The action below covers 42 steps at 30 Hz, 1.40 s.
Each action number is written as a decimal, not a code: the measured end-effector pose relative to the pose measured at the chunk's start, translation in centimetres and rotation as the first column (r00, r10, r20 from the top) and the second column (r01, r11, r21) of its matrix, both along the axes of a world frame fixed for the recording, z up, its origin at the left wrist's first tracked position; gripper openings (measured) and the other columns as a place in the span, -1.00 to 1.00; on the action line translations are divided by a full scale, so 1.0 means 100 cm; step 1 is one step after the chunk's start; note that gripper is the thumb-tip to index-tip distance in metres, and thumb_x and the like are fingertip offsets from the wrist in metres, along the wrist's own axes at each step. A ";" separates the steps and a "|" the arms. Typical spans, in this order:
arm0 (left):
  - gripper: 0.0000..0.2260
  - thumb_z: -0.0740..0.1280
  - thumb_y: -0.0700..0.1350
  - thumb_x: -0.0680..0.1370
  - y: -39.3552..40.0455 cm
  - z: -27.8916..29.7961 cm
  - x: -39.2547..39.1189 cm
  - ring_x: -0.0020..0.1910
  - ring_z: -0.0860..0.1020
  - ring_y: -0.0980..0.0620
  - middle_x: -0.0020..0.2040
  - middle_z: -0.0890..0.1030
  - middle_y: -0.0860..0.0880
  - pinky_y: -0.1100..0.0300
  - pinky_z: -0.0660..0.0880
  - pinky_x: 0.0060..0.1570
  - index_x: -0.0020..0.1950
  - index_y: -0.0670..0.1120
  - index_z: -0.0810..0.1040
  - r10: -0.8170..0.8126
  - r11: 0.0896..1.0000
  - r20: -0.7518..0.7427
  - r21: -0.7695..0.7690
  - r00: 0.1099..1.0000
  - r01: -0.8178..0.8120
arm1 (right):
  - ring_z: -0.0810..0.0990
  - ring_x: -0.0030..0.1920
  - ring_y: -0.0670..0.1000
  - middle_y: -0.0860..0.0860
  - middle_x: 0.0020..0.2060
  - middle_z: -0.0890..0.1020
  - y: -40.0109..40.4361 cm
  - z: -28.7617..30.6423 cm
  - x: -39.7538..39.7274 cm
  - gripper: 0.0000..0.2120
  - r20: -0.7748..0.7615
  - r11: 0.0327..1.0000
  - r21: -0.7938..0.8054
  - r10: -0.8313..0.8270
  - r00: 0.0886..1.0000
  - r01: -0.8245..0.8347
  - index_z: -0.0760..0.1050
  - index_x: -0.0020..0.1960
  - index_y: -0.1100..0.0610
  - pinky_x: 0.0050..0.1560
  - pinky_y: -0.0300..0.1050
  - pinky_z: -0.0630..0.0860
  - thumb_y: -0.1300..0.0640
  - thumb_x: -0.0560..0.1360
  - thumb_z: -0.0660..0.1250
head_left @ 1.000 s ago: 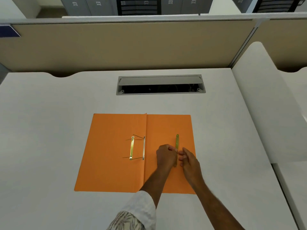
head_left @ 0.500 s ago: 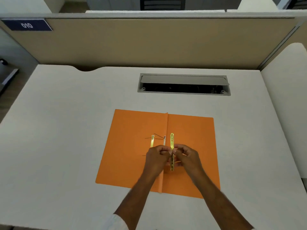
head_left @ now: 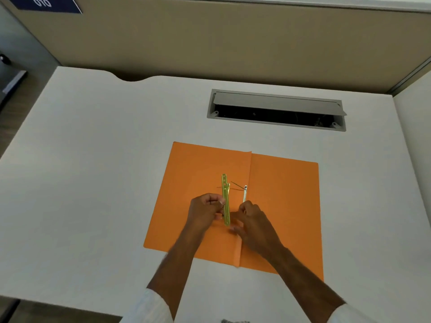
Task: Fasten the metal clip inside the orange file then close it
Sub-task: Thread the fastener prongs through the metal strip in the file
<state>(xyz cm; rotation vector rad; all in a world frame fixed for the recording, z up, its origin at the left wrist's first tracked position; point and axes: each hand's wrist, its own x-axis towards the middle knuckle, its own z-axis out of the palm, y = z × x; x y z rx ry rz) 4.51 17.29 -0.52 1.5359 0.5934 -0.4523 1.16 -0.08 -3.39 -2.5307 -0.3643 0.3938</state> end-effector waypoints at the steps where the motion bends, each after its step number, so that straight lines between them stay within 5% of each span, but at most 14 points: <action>1: -0.89 0.42 -0.25 0.54 -0.001 -0.001 0.000 -0.39 0.60 0.14 -0.32 0.66 -0.03 0.33 0.52 -0.44 -0.16 -0.10 0.66 0.002 1.000 -0.007 -0.003 1.000 -0.002 | 0.46 -0.02 0.02 0.00 0.01 0.50 0.002 -0.001 0.000 -0.77 0.026 0.999 0.018 -0.028 0.999 0.027 0.61 0.12 -0.04 -0.12 -0.14 0.39 0.00 0.46 0.45; 6: -0.92 0.41 -0.26 0.54 -0.009 -0.004 0.001 -0.41 0.58 0.13 -0.31 0.64 -0.07 0.32 0.52 -0.43 -0.14 -0.15 0.65 -0.007 0.999 -0.035 -0.035 0.999 0.005 | 0.49 -0.02 -0.02 -0.05 -0.07 0.57 0.005 -0.004 -0.003 -0.86 0.015 0.970 0.120 -0.216 0.976 0.213 0.64 0.07 0.00 -0.18 -0.13 0.48 0.10 0.57 0.32; 15: -0.93 0.41 -0.28 0.54 -0.030 -0.003 0.001 -0.45 0.58 0.15 -0.36 0.63 -0.06 0.29 0.55 -0.43 -0.13 -0.18 0.65 -0.026 0.997 -0.044 -0.073 0.999 0.023 | 0.56 -0.09 0.04 0.05 -0.10 0.61 -0.003 -0.002 -0.004 -0.81 -0.006 0.958 0.195 -0.214 0.977 0.212 0.65 0.04 0.11 -0.15 -0.02 0.53 0.27 0.55 0.30; 30: -0.87 0.39 -0.30 0.54 -0.031 -0.008 0.005 -0.46 0.58 0.14 -0.41 0.63 -0.02 0.28 0.56 -0.45 -0.18 -0.15 0.64 -0.002 0.999 -0.028 -0.037 1.000 0.001 | 0.56 -0.04 0.00 0.03 -0.03 0.62 -0.006 0.000 -0.005 -0.80 -0.019 0.957 0.222 -0.187 0.982 0.187 0.65 0.11 0.11 -0.07 -0.03 0.55 0.21 0.58 0.28; 35: -0.89 0.40 -0.29 0.55 -0.028 -0.010 0.004 -0.44 0.58 0.10 -0.38 0.63 -0.06 0.26 0.56 -0.43 -0.17 -0.15 0.63 0.007 0.999 -0.034 -0.051 0.999 -0.008 | 0.56 -0.05 -0.05 0.02 0.01 0.59 -0.018 0.001 0.010 -0.74 -0.006 0.928 0.311 -0.213 0.977 0.204 0.53 0.28 0.08 -0.08 -0.02 0.57 0.19 0.64 0.19; 42: -0.92 0.38 -0.30 0.55 -0.025 -0.010 0.002 -0.45 0.55 0.13 -0.39 0.60 -0.06 0.30 0.53 -0.45 -0.13 -0.20 0.64 0.016 0.998 -0.027 -0.056 1.000 -0.017 | 0.45 0.19 0.05 0.06 0.21 0.49 -0.008 0.001 0.077 -0.60 0.072 0.975 0.121 -0.197 0.978 0.187 0.42 0.40 0.07 0.10 -0.04 0.52 0.11 0.57 0.32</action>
